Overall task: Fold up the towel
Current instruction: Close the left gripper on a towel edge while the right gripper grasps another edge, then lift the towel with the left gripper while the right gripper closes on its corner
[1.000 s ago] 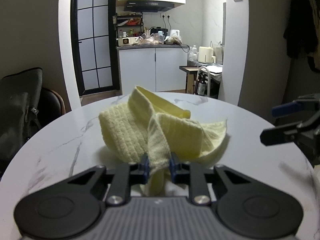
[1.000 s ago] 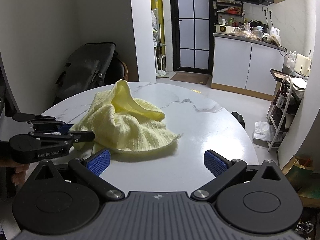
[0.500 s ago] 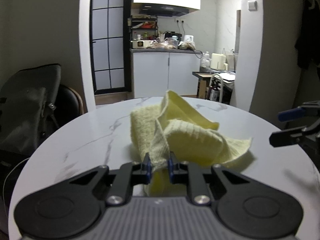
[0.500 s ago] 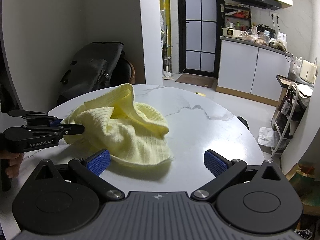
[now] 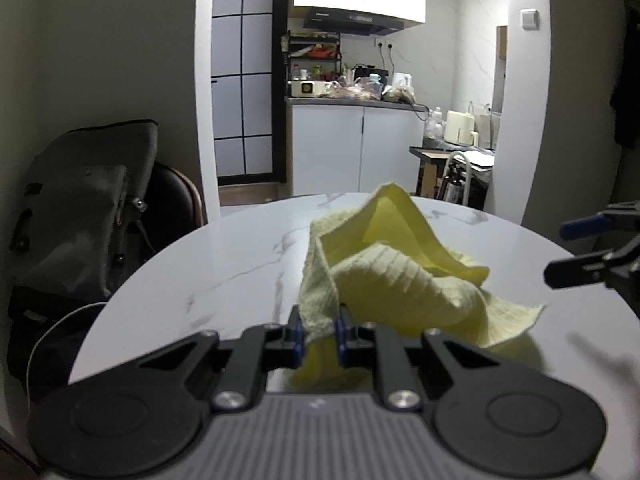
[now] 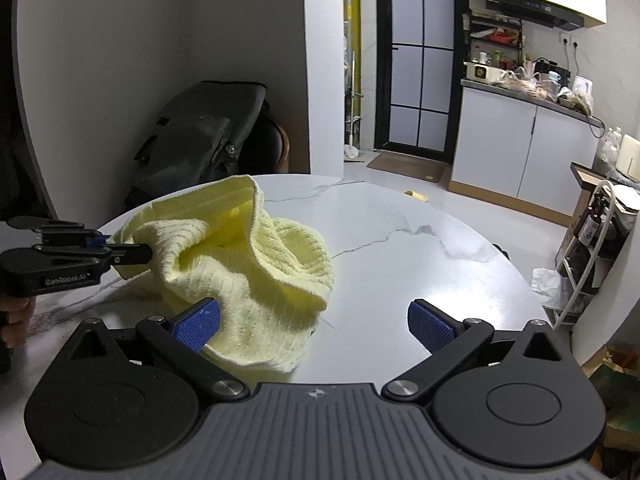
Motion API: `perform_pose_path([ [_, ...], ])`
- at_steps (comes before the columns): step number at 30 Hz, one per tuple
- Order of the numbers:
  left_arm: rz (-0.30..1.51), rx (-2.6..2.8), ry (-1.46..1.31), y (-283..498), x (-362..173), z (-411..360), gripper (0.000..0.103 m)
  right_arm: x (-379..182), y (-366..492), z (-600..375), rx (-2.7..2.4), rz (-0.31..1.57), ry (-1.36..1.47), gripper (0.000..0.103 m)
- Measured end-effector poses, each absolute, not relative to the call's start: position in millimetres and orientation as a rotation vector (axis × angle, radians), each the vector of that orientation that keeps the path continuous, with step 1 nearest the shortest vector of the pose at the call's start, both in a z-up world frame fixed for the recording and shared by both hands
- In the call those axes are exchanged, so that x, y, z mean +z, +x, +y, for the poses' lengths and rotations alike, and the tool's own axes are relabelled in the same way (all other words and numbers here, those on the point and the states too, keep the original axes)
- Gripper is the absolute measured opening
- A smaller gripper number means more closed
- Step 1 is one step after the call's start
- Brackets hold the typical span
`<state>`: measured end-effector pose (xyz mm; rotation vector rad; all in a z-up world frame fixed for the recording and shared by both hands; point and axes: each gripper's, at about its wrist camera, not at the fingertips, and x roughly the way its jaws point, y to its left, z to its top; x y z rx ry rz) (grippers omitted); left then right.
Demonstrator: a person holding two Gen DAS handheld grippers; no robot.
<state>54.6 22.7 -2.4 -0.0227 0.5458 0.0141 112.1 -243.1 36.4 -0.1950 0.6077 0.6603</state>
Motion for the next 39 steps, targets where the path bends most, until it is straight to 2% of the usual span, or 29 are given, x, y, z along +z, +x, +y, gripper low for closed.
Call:
perform_pose_path([
  [2,0.55,0.019,-0.023,53.8,-2.1,25.2,0.016,32.0,116.9,-237.7,0.664,0.609,-0.212,0.1],
  [5,0.554,0.025,-0.023,51.6,-2.4,27.4,0.016,23.9,127.0,-230.2,0.67,0.633,-0.226,0.087],
  [11,0.554,0.035,-0.028,48.6,-2.5,29.9,0.016,10.2,143.2,-218.8,0.664,0.676,-0.239,0.074],
  [28,0.565,0.051,-0.035,41.5,-3.1,40.9,0.016,-1.3,149.0,-197.0,0.692,0.695,-0.264,0.071],
  [31,0.568,0.052,-0.034,40.9,-2.7,41.9,0.016,-3.5,149.7,-194.4,0.698,0.7,-0.246,0.059],
  [32,0.569,0.051,-0.033,40.6,-2.5,42.4,0.016,-3.9,150.0,-193.9,0.697,0.702,-0.239,0.048],
  [33,0.57,0.052,-0.029,40.3,-2.0,42.5,0.016,-3.9,150.6,-193.8,0.69,0.703,-0.229,0.042],
  [35,0.569,0.054,-0.025,40.0,-1.5,42.7,0.016,-3.1,151.2,-193.5,0.686,0.705,-0.216,0.02],
  [37,0.57,0.056,-0.024,39.8,-1.3,43.6,0.016,-1.7,150.8,-193.0,0.686,0.703,-0.211,0.012],
  [39,0.57,0.057,-0.022,40.0,-1.1,44.3,0.016,0.2,147.8,-193.6,0.69,0.689,-0.217,0.011],
])
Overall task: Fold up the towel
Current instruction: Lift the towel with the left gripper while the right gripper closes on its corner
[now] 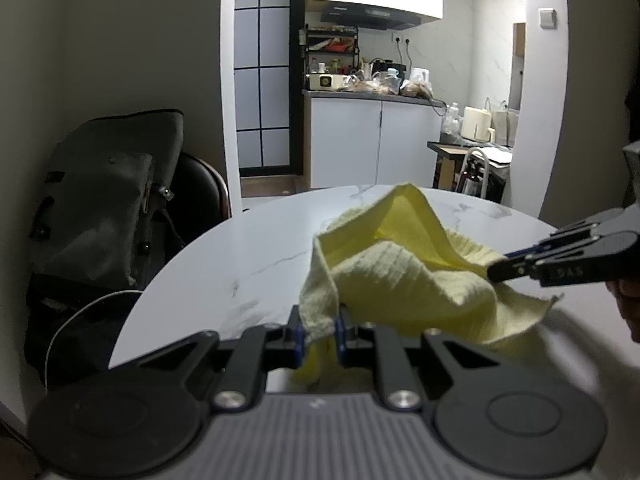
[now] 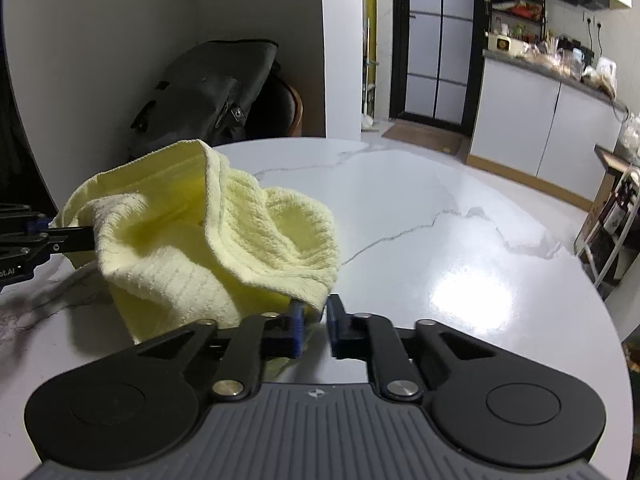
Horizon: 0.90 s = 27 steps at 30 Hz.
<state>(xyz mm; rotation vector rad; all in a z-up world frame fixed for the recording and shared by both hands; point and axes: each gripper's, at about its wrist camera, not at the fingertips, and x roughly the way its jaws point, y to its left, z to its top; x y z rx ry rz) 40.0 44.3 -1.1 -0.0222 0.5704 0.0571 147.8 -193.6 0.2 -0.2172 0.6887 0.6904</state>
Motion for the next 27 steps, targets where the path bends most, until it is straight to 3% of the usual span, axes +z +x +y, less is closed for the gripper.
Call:
perform_pose_path([
  [27,0.474,0.095,0.065,56.0,47.1,58.9,0.016,80.7,139.3,-248.9,0.66,0.419,-0.171,0.006],
])
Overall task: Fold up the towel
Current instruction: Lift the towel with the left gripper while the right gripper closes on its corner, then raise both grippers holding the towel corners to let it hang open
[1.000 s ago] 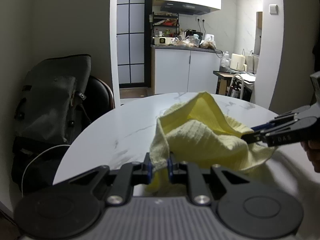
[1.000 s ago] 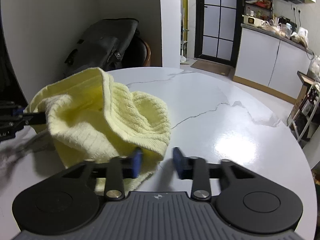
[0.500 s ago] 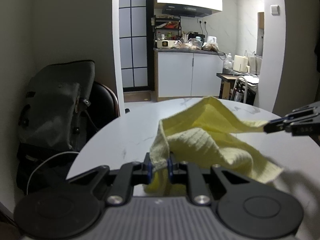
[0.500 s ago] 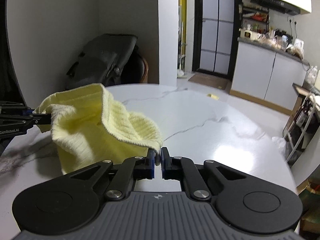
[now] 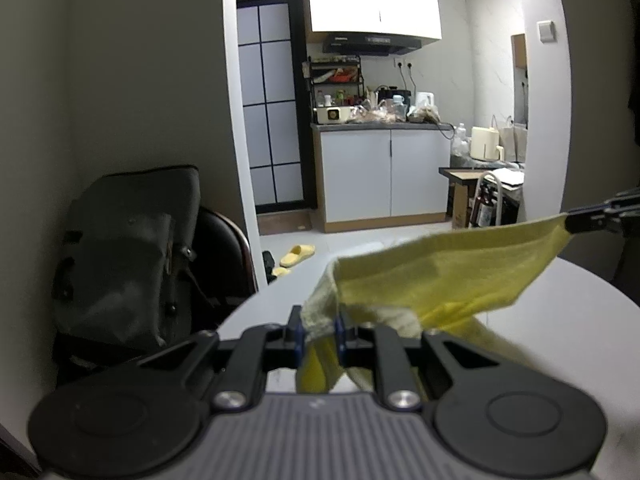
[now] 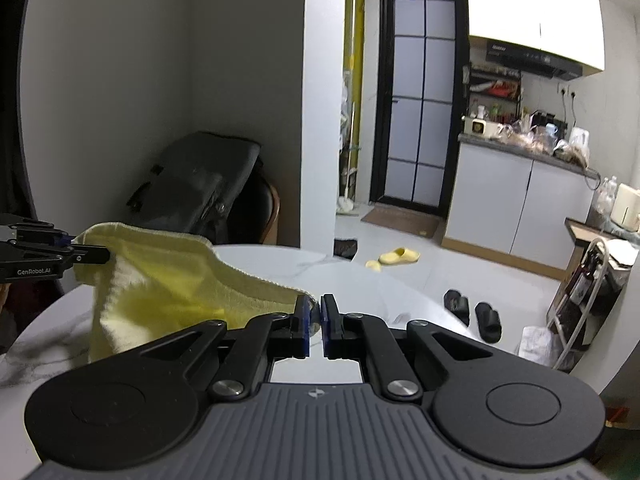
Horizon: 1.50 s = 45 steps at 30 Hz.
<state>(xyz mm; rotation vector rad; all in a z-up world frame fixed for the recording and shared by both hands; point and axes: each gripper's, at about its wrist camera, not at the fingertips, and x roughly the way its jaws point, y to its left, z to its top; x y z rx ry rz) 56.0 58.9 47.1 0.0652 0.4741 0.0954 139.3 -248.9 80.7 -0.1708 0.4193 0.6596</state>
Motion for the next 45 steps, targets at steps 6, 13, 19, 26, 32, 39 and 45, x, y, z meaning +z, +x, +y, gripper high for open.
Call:
perform_pose_path([
  [6,0.474,0.109,0.07,55.2,51.0,62.7,0.017,89.0,145.2,-261.6,0.64,0.4,-0.149,0.006],
  [13,0.464,0.108,0.083,53.4,57.2,66.5,0.017,91.5,147.7,-261.3,0.641,0.396,-0.158,0.006],
  [19,0.43,0.071,0.087,52.4,81.5,78.8,0.017,102.3,146.7,-259.5,0.655,0.358,-0.162,0.006],
  [26,0.419,0.015,0.125,56.5,107.1,81.9,0.017,120.5,143.1,-260.9,0.66,0.299,-0.158,0.006],
  [32,0.403,-0.029,0.15,60.0,127.8,81.1,0.017,140.8,138.8,-259.8,0.673,0.25,-0.173,0.006],
  [39,0.35,-0.041,0.167,68.7,157.1,83.0,0.017,170.7,136.0,-254.0,0.676,0.162,-0.199,0.006],
  [45,0.332,-0.059,0.173,75.7,163.3,78.8,0.015,192.4,136.4,-253.2,0.656,0.108,-0.222,0.006],
])
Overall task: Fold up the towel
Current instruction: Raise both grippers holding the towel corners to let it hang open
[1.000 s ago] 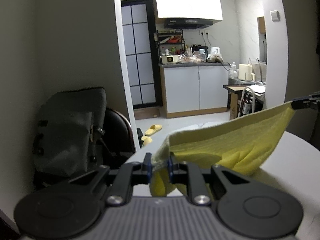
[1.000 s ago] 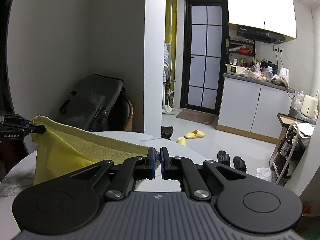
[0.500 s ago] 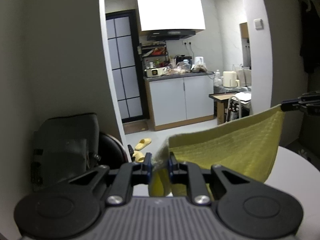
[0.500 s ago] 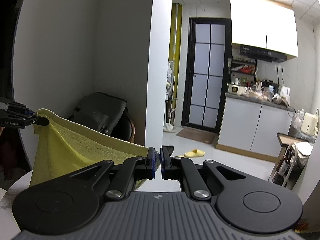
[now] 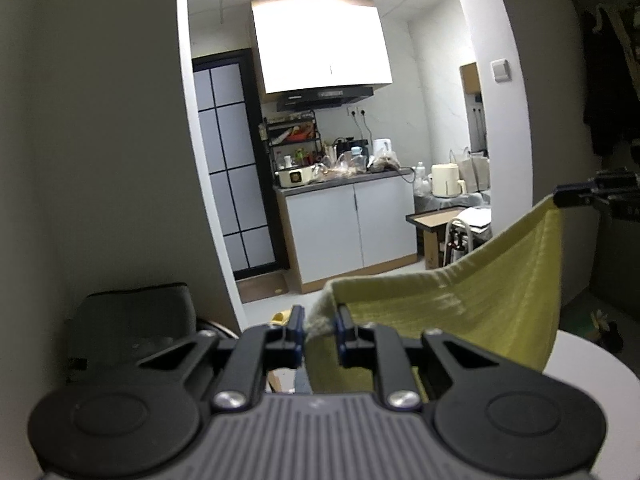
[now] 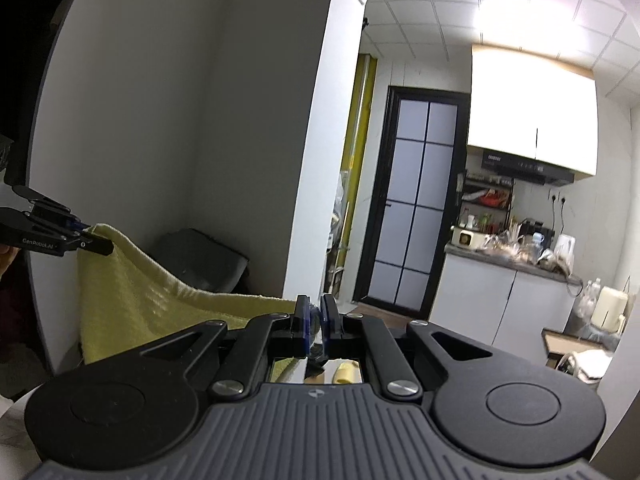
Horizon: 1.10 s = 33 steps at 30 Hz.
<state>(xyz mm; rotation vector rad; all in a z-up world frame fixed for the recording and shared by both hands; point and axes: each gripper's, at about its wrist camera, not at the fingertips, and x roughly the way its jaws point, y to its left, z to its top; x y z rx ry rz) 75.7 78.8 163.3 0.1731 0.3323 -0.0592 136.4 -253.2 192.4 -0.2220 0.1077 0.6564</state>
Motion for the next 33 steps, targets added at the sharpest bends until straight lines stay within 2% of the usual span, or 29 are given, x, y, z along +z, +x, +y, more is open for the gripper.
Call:
perform_pose_path([
  [16,0.24,-0.049,0.184,79.3,209.3,81.5,0.015,243.7,134.7,-252.6,0.605,-0.014,-0.278,0.006],
  [33,0.287,-0.084,0.171,131.5,206.7,85.8,0.015,242.7,172.2,-249.0,0.588,0.019,-0.283,0.006],
])
